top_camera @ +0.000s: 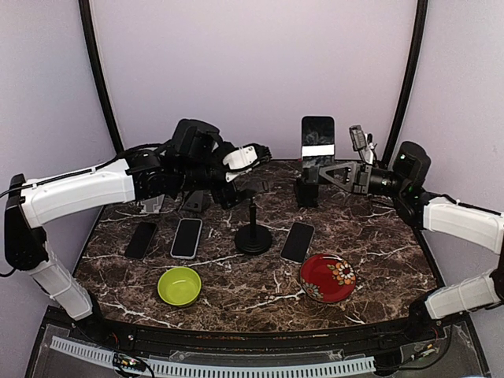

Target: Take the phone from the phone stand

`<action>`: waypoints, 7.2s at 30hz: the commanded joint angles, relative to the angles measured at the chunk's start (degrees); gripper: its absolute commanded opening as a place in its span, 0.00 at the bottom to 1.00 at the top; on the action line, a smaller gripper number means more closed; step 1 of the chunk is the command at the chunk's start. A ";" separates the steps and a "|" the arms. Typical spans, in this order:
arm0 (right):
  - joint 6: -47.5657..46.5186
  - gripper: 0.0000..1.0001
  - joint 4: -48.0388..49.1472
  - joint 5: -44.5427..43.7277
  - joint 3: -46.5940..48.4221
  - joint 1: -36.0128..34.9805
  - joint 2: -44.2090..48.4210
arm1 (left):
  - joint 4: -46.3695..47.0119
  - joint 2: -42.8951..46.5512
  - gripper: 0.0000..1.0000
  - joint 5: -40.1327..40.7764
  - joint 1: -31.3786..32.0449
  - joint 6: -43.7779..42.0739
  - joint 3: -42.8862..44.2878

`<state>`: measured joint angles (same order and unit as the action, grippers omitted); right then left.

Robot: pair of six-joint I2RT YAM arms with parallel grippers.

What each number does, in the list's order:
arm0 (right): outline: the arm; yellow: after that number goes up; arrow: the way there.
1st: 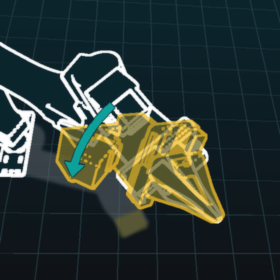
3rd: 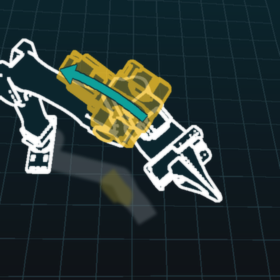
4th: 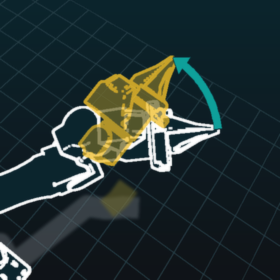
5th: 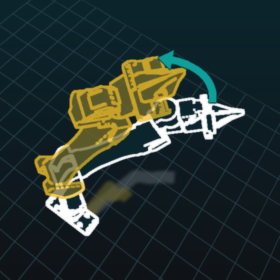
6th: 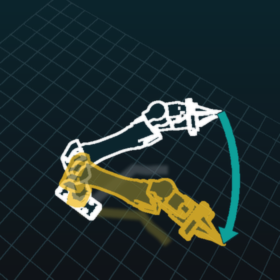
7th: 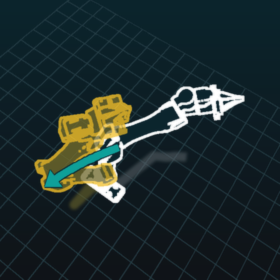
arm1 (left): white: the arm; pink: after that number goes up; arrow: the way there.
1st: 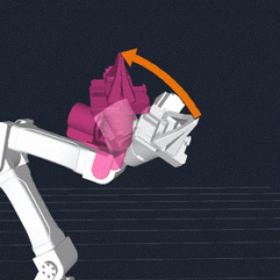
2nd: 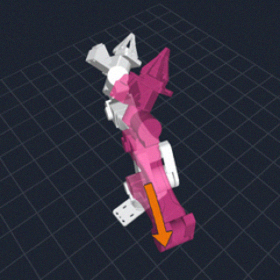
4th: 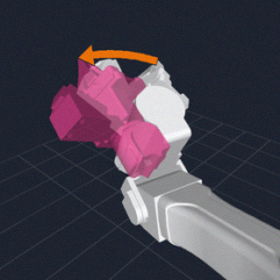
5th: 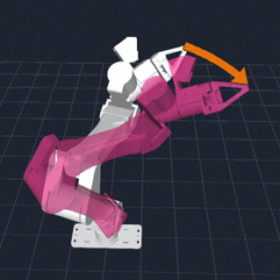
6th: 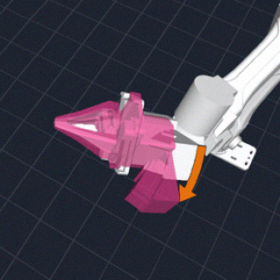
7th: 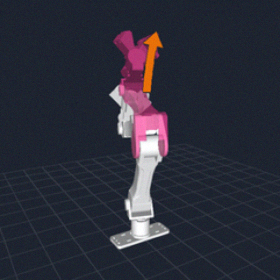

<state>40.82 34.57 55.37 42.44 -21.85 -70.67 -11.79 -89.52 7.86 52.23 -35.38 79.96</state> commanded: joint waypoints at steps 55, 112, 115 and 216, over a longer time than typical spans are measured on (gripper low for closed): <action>5.33 0.00 12.37 1.57 -8.04 8.41 3.23 | 10.38 -18.27 0.03 7.79 -6.64 -23.96 15.56; 5.15 0.00 0.51 -6.05 -8.96 -0.34 6.95 | 15.97 -9.10 0.99 -1.99 -7.93 -4.72 2.86; 4.21 0.00 -4.06 -9.03 -7.63 -3.52 7.16 | 18.13 -5.61 0.99 1.34 -7.74 0.07 -0.30; 4.51 0.99 -20.72 -37.75 9.44 -28.25 -25.88 | 26.94 20.60 0.99 12.12 -9.06 16.79 -26.47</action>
<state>48.42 14.17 18.24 50.70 -49.58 -100.49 16.49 -68.97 18.74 43.75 -20.38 51.27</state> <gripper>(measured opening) 0.993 0.990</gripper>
